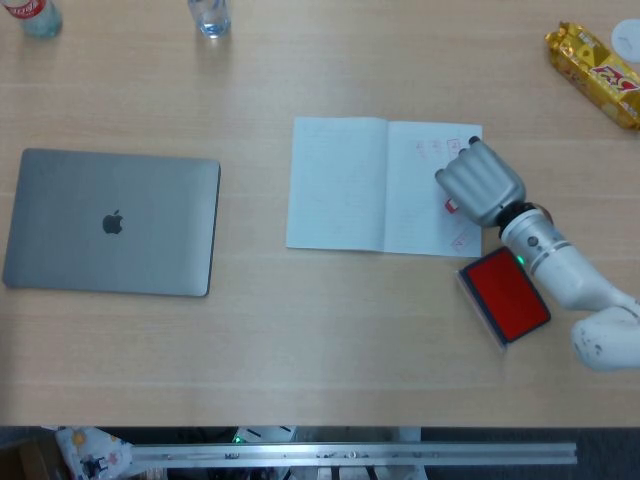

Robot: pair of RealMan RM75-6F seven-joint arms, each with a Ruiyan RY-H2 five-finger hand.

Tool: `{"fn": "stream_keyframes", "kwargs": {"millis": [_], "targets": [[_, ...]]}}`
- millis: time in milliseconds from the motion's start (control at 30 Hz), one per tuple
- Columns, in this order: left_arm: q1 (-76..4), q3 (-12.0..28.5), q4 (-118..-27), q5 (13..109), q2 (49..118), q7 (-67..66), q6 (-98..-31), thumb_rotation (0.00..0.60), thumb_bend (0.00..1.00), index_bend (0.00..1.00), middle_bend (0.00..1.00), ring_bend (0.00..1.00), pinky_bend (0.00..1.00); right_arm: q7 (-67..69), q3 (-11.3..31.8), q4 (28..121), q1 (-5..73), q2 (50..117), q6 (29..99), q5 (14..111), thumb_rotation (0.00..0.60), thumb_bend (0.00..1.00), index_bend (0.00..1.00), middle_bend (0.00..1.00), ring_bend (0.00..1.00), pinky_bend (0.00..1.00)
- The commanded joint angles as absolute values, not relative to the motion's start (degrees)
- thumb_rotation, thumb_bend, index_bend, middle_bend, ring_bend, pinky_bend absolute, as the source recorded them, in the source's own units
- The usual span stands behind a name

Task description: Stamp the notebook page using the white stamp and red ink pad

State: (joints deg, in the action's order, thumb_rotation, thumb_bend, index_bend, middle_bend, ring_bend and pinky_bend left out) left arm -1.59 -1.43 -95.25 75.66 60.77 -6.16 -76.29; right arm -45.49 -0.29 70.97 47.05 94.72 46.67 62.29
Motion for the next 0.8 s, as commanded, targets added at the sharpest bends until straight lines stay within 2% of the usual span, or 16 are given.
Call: {"fn": "stream_keyframes", "kwargs": {"millis": [33, 800], "targets": [[-1.59, -1.46, -95.13, 75.71, 60.83, -6.06, -76.23, 0.6, 0.21, 0.23, 0.05, 0.13, 0.02, -45.73, -0.36, 71.13, 47.01, 94.76, 46.81, 62.31, 0.6, 0.47, 0.85, 0.66, 0.54, 0.42], [-1.55, -1.51, -94.85, 75.55, 60.87, -5.85, -76.02, 0.6, 0.21, 0.23, 0.05, 0.13, 0.02, -46.36, -0.53, 70.47, 46.86, 95.35, 46.82, 61.99, 0.6, 0.47, 0.86, 0.66, 0.55, 0.42]]}}
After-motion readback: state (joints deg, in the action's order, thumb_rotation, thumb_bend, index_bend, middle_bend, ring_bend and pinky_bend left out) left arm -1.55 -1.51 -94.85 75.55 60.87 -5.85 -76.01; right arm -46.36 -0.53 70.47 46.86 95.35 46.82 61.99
